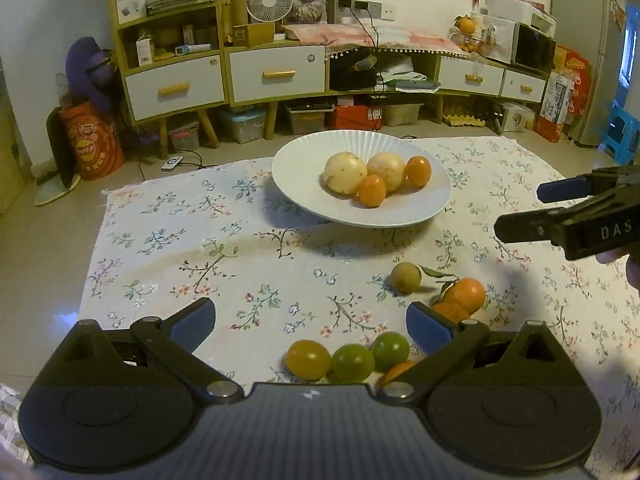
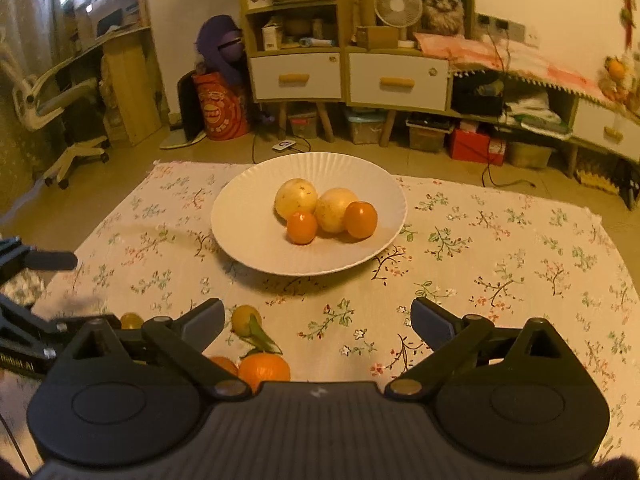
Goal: Organize fruits
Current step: 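Withdraw both tools from the plate back toward the loose fruits, then grasp a tangerine with the left tool while the right tool grasps another tangerine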
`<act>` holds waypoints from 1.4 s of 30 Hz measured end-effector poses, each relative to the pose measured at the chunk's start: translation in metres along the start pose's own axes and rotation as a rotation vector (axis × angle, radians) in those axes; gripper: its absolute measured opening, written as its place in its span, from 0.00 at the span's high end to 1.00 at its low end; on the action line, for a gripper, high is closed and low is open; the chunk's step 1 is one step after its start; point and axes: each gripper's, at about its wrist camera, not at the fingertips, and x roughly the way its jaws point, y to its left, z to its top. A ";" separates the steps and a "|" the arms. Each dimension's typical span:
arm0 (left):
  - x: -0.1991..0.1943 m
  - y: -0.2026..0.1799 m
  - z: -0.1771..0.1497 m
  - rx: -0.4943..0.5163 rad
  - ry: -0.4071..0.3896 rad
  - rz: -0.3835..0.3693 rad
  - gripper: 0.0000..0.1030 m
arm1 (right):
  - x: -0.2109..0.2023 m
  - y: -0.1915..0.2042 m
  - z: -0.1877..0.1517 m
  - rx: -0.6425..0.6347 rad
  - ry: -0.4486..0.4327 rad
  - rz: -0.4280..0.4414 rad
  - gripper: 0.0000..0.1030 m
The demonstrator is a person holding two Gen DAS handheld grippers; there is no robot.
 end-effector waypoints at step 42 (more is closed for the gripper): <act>0.023 -0.042 -0.023 0.128 0.062 -0.196 0.26 | 0.024 -0.002 -0.037 0.020 0.124 0.143 0.28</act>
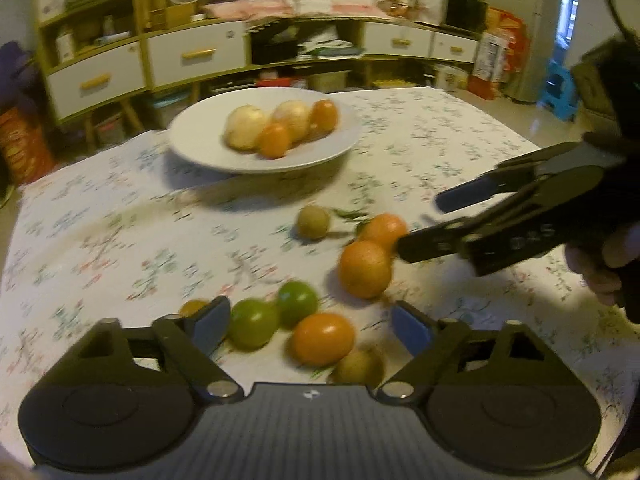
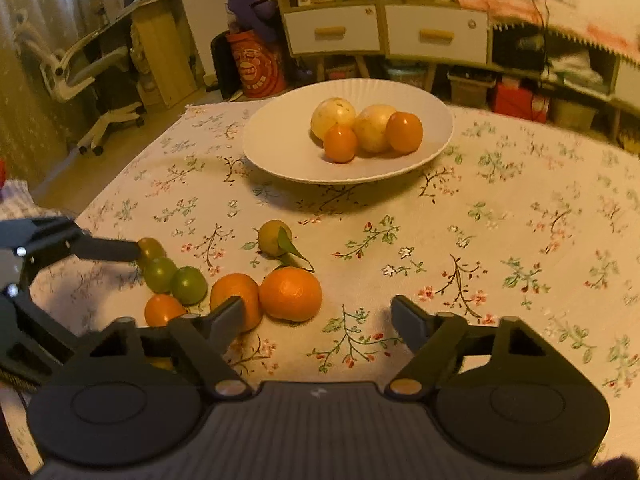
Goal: Organize fruits
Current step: 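Grasp a tangerine with the left tool while the right tool grasps another tangerine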
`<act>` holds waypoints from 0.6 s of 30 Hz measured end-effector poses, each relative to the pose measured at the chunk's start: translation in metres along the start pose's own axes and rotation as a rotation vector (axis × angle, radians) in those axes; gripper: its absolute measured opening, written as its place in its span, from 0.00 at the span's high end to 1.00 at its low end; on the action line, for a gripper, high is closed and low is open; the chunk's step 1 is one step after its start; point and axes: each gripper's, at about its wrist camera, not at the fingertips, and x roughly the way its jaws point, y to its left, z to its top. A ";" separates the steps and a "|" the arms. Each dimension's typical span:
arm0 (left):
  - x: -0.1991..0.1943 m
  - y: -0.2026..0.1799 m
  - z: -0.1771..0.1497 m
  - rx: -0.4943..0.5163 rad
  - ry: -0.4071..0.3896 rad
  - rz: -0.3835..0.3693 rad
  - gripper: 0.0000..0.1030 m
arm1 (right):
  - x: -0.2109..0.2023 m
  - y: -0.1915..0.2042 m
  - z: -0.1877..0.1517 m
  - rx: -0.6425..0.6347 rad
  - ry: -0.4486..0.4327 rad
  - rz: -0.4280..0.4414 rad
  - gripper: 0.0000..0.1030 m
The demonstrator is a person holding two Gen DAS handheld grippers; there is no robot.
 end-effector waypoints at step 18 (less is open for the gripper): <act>0.027 -0.019 0.026 0.052 0.009 -0.082 0.62 | 0.010 -0.005 0.009 0.083 0.045 0.069 0.54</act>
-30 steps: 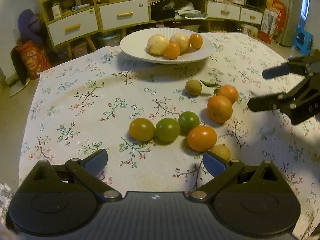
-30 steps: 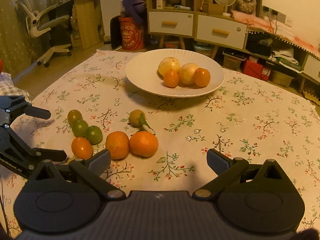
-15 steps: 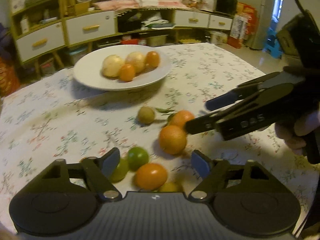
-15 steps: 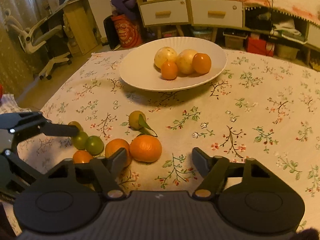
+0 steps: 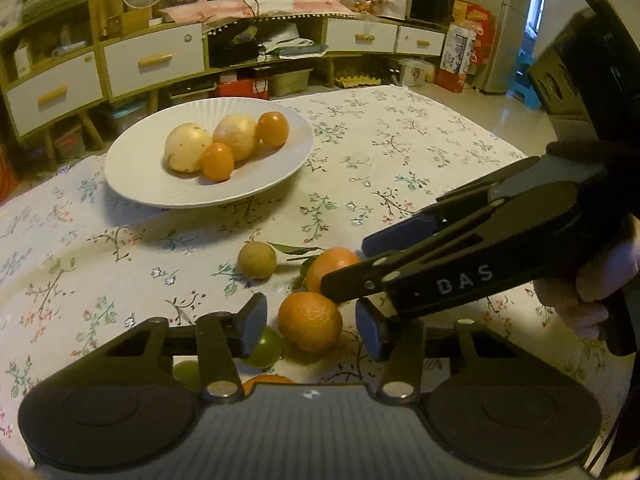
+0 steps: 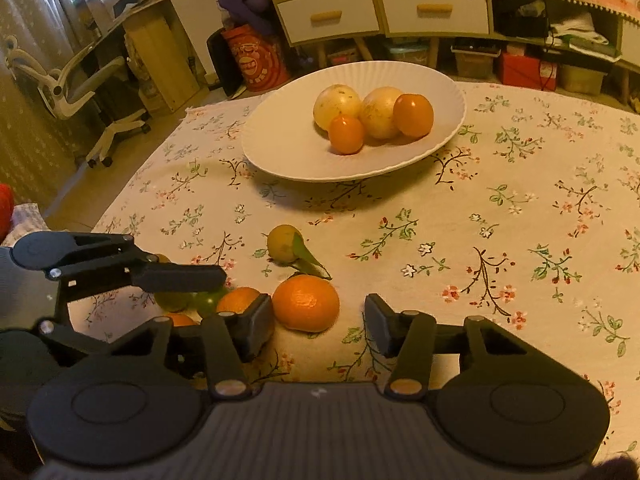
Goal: Organize fruits
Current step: 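Grasp a tangerine with the left tool while the right tool grasps another tangerine, then lift and carry the tangerine with the left tool while the right tool carries its tangerine to the plate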
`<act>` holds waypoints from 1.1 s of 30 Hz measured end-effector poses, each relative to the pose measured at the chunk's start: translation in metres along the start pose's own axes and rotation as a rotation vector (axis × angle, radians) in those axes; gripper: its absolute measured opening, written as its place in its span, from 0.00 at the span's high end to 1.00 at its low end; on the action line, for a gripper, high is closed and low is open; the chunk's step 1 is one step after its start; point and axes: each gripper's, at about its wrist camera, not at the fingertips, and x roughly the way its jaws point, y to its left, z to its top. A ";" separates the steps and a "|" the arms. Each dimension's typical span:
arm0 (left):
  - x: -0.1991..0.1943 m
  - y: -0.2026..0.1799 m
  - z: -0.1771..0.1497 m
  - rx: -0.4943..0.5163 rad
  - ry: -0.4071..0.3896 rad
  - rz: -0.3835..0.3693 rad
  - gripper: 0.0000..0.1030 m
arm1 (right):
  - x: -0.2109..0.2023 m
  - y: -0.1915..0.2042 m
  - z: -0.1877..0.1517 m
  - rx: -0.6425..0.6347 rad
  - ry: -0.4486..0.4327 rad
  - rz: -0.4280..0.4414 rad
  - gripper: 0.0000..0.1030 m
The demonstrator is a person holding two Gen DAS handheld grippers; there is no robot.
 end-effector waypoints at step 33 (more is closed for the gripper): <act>0.011 0.003 0.002 0.030 0.095 0.015 0.71 | 0.011 0.005 0.004 0.042 0.056 0.021 0.64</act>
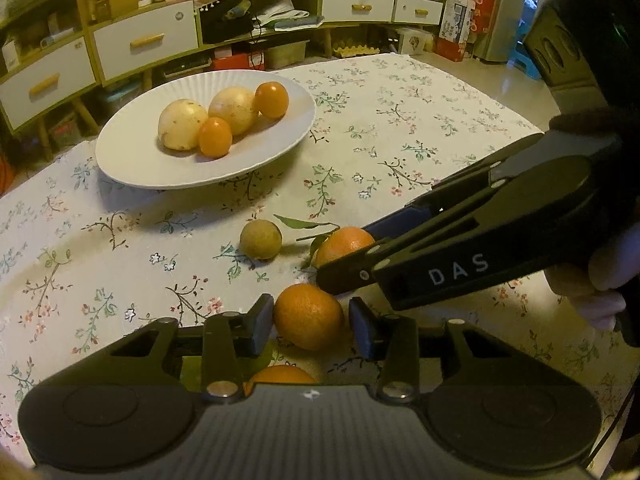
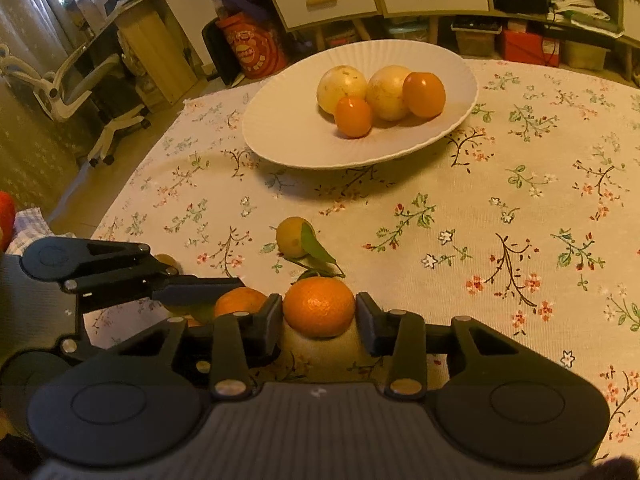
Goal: Organize fruits
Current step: 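Lift and carry the tangerine with the left tool while the right tool carries its tangerine to the plate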
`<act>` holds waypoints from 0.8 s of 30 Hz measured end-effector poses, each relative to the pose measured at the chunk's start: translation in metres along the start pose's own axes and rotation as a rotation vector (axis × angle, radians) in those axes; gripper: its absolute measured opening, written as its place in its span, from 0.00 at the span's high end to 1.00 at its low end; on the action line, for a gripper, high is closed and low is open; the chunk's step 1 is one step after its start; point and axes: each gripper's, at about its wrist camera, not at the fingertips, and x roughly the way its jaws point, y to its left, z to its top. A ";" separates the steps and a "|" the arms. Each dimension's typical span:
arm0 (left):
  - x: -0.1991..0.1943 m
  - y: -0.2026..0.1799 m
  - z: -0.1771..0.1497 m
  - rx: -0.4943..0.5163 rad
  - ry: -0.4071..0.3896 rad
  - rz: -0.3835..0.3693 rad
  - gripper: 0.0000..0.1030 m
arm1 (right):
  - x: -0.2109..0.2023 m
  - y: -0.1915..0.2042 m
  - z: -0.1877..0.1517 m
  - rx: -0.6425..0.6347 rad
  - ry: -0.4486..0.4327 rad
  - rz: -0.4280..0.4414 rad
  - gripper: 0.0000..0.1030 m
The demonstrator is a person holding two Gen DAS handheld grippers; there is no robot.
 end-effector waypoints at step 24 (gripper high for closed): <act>-0.016 0.014 0.010 -0.073 -0.041 0.023 0.73 | -0.013 -0.001 0.013 0.017 -0.055 -0.008 0.66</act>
